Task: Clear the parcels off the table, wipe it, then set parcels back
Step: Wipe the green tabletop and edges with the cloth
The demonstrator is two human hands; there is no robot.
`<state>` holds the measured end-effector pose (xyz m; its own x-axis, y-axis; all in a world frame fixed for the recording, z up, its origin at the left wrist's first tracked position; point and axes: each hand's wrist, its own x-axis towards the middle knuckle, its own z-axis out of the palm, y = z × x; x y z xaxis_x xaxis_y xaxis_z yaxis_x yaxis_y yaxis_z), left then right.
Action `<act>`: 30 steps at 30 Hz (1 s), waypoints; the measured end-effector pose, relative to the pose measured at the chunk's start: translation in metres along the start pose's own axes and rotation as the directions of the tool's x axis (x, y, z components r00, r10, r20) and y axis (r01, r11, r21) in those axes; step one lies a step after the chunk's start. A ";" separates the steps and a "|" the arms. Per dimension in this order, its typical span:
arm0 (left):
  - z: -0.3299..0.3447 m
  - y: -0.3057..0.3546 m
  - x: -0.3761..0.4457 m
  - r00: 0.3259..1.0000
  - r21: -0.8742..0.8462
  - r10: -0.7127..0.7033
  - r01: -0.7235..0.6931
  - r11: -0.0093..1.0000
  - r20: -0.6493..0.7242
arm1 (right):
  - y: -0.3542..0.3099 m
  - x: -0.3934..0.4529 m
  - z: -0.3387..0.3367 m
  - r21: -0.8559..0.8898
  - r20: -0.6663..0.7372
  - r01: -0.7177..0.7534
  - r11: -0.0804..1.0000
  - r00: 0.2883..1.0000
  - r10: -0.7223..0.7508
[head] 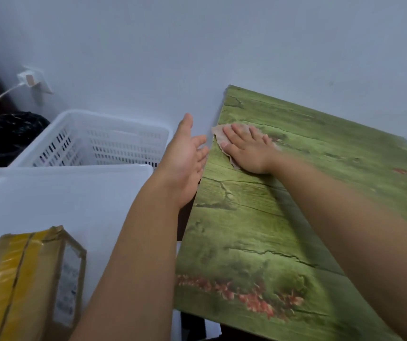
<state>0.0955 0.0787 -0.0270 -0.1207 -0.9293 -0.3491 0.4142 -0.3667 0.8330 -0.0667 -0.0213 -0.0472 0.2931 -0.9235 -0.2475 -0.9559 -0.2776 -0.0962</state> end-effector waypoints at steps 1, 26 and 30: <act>0.000 0.001 0.002 1.000 -0.019 -0.002 0.002 1.000 0.005 | 0.000 -0.003 0.002 -0.006 0.001 0.033 0.999 0.999 -0.033; -0.007 0.023 0.039 0.990 0.042 -0.067 0.062 0.997 0.123 | 0.048 0.076 -0.022 0.009 -0.014 -0.028 1.000 1.000 0.028; 0.000 0.026 0.041 0.992 0.070 -0.067 0.059 0.996 0.110 | 0.028 0.106 -0.028 0.028 -0.027 -0.104 0.994 0.994 0.105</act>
<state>0.1010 0.0308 -0.0194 -0.2468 -0.9019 -0.3545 0.3421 -0.4234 0.8389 -0.0627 -0.1340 -0.0495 0.1906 -0.9543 -0.2304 -0.9803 -0.1725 -0.0966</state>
